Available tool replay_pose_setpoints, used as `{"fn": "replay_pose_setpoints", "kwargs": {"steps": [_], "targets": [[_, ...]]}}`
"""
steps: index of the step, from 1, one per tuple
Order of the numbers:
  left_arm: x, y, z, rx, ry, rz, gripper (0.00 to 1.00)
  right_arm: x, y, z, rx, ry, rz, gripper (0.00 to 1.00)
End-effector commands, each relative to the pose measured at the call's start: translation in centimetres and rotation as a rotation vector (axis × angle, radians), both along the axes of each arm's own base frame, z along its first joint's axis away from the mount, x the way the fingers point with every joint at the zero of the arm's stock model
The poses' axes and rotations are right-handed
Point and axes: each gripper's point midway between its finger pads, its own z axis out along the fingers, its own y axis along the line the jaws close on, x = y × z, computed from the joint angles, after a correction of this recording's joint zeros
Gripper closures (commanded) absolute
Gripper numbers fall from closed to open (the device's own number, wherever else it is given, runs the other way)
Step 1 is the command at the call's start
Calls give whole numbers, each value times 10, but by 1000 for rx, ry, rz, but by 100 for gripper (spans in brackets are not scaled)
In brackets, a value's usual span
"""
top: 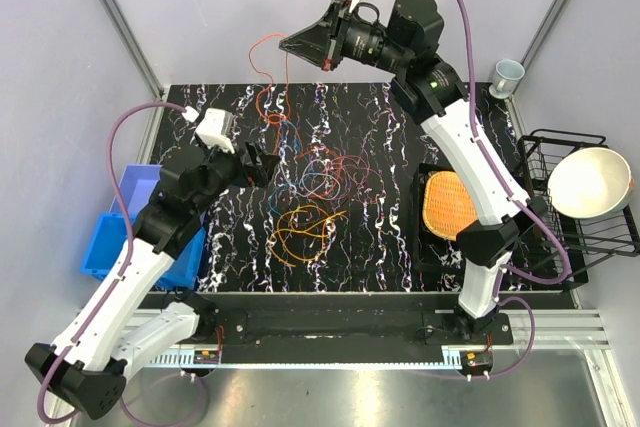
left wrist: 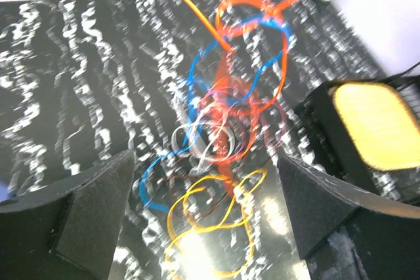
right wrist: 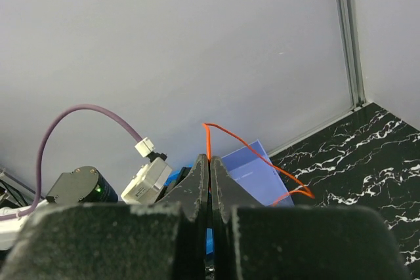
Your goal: Untangle the cables
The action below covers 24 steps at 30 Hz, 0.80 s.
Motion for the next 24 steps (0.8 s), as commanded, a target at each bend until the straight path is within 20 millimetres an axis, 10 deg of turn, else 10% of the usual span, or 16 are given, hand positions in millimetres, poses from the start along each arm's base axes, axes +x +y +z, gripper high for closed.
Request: {"fn": "replay_pose_setpoints", "kwargs": {"steps": [1,13,20,24], "targets": [[13,-18,18,-176,-81,-17,7,-19,-6,12,2,-27,24,100],[56,-70,-45,-265,-57,-133,12,-57,-32,35,-5,-84,34,100],[70,-75,-67,-218,5,-70,41,-61,-38,35,-7,-85,21,100],[71,-77,-68,-229,1,-68,74,-62,-44,35,-9,-93,-11,100]]}}
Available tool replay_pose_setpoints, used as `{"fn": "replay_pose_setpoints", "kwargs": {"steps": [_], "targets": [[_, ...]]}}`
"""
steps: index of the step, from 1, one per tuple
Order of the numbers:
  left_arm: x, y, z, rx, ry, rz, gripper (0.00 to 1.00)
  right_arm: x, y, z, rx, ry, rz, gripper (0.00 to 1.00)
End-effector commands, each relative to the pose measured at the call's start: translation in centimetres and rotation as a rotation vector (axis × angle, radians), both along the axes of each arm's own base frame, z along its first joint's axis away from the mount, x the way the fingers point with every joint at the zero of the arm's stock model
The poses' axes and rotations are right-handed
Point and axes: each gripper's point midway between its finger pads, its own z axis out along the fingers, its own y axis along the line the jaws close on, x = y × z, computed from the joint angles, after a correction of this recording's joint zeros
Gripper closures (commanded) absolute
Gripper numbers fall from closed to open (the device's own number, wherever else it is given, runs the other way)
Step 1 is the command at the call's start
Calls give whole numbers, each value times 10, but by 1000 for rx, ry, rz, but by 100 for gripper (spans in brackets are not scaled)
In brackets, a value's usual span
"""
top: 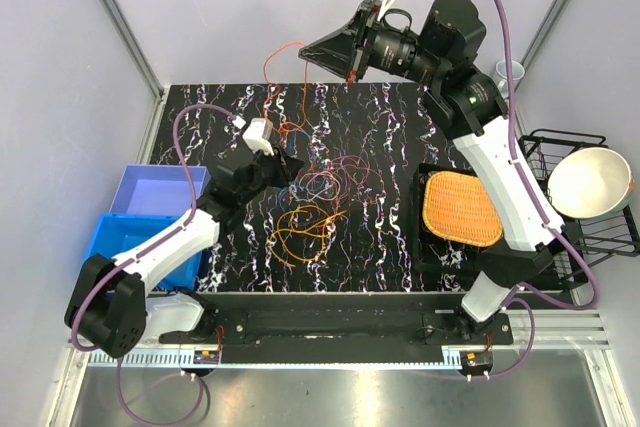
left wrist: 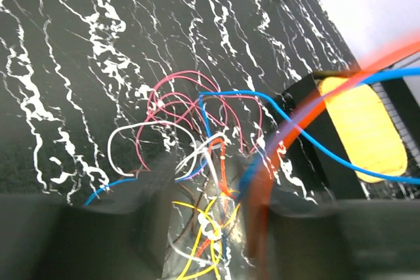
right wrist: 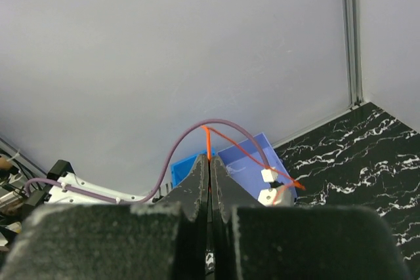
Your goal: Untangle the cables
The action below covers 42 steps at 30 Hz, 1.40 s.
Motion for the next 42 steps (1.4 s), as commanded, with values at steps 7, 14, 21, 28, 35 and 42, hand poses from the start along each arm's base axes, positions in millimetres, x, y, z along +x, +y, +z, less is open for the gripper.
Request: {"fn": "replay_pose_setpoints", "kwargs": {"steps": [7,14,21,28,35,42], "targets": [[23,4,26,-5,-77,85,100,-9,-17,7,5,-43,-70,100],[52,39,-53,74,148,216,100,-16,-66,42,48,-118,-243,100],[74,54,-108,68,336,212,100,-42,-118,77,96,-213,-422,100],[76,58,-124,105,370,229,100,-53,-139,87,107,-252,-489,100],[77,76,-155,189,449,291,100,-85,-178,121,164,-364,-585,100],[90,95,-162,197,475,342,100,-123,-229,151,232,-456,-718,100]]}}
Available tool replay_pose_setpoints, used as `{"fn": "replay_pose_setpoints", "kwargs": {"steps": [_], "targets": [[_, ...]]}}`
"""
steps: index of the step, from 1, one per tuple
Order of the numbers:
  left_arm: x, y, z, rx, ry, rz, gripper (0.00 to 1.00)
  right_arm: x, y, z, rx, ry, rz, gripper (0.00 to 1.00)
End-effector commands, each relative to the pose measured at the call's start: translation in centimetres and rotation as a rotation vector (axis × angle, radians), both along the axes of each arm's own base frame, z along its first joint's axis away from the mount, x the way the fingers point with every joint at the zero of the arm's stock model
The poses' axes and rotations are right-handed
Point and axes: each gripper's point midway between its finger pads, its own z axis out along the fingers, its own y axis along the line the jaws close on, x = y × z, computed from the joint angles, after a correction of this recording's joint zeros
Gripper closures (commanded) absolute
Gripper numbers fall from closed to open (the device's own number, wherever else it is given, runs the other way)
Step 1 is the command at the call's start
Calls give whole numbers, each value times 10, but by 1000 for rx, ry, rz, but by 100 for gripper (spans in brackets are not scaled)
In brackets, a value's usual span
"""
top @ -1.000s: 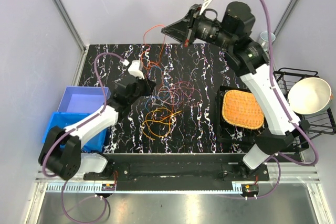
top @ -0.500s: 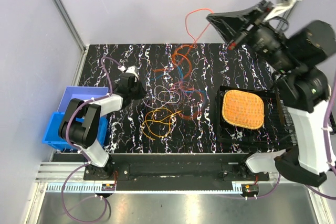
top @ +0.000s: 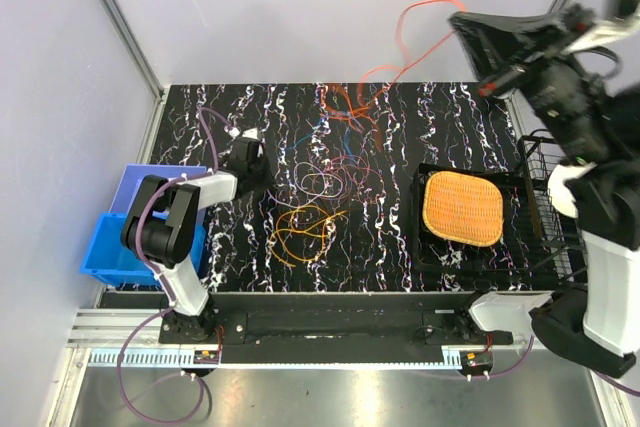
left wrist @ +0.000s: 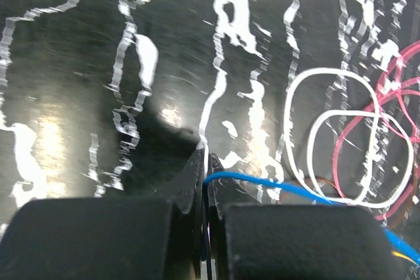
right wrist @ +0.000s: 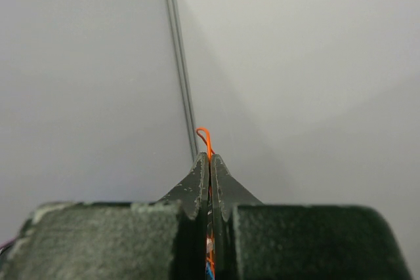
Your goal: Untangle the cables
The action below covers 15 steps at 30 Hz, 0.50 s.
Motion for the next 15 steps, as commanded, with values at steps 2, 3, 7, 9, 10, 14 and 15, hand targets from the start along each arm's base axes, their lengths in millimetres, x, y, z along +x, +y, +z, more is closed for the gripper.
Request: {"fn": "replay_pose_setpoints", "kwargs": {"steps": [2,3,7,9,10,14,15], "targets": [[31,16,13,10,-47,52,100,-56,-63,45,105,-163,-131,100],[32,17,11,13,-40,57,100,-60,-67,47,113,-166,-134,100],[35,15,7,-4,-22,56,100,-73,-71,50,124,-185,-113,100],[37,15,10,-6,-25,57,100,-67,-67,46,119,-170,-112,100],[37,20,13,14,-32,74,100,-60,-65,43,108,-157,-125,100],[37,31,24,76,-48,76,100,-44,-56,37,95,-126,-130,100],[36,31,26,79,-44,69,94,-40,-49,33,83,-114,-110,100]]}}
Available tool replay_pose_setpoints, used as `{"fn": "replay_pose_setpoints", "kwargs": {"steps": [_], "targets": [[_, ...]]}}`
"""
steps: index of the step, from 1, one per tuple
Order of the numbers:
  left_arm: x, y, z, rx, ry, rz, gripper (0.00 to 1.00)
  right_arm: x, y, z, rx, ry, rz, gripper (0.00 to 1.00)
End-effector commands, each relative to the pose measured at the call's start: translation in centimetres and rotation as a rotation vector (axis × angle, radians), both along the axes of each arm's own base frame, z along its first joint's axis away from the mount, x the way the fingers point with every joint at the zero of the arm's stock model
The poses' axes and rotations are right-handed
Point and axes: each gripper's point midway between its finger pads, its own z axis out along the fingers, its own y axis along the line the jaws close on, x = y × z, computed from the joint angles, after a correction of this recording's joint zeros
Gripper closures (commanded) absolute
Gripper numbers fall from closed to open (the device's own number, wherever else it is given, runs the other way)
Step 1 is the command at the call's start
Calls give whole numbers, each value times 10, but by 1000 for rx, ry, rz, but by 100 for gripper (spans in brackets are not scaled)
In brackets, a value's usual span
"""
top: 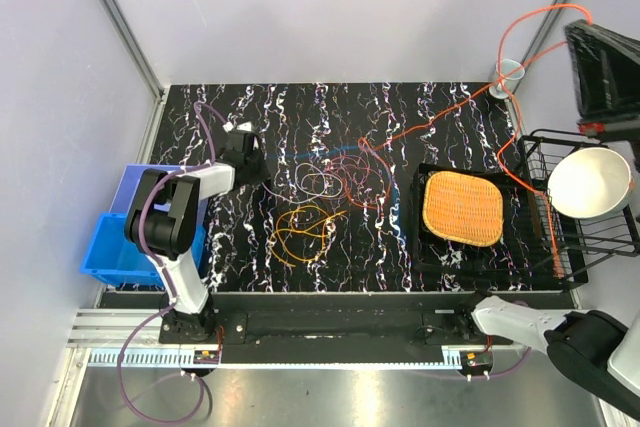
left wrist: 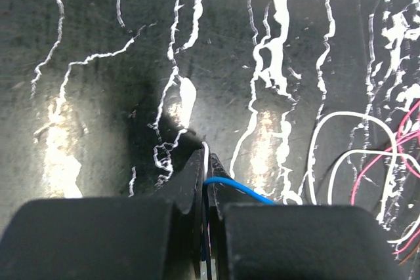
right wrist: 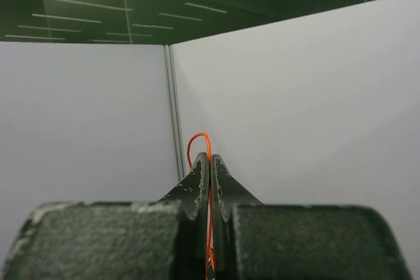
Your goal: Untangle the cables
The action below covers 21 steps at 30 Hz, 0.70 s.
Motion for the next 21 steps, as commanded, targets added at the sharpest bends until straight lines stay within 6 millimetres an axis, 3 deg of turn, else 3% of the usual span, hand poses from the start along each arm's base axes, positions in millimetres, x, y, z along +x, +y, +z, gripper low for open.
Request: {"fn": "replay_pose_setpoints", "kwargs": {"steps": [1,3,4,5,9,10,11,12,13,14,16,21], "targets": [[13,6,35,43,-73,-12,60,51,33,-24,-55,109,7,100],[6,2,40,46,-83,-28,33,60,48,-36,-83,142,47,100],[4,-5,56,50,-125,-43,4,66,54,-42,-84,167,62,100],[-2,-8,59,67,-136,-65,1,71,59,-47,-91,183,75,100],[-18,-22,90,106,-205,-101,1,90,87,-77,-136,263,151,100],[-23,-29,105,99,-246,-116,1,93,91,-81,-133,280,167,100],[-29,-32,106,102,-257,-134,1,95,94,-85,-135,291,176,100],[-32,-37,121,87,-303,-155,2,98,99,-91,-146,307,187,100],[-37,-50,131,63,-345,-202,2,100,101,-94,-144,319,193,100],[-45,-53,128,70,-349,-240,2,102,103,-98,-146,329,196,100],[-52,-75,158,2,-468,-329,3,105,109,-104,-157,346,218,100],[-70,-114,185,-96,-611,-531,10,105,114,-107,-166,356,246,100]]}}
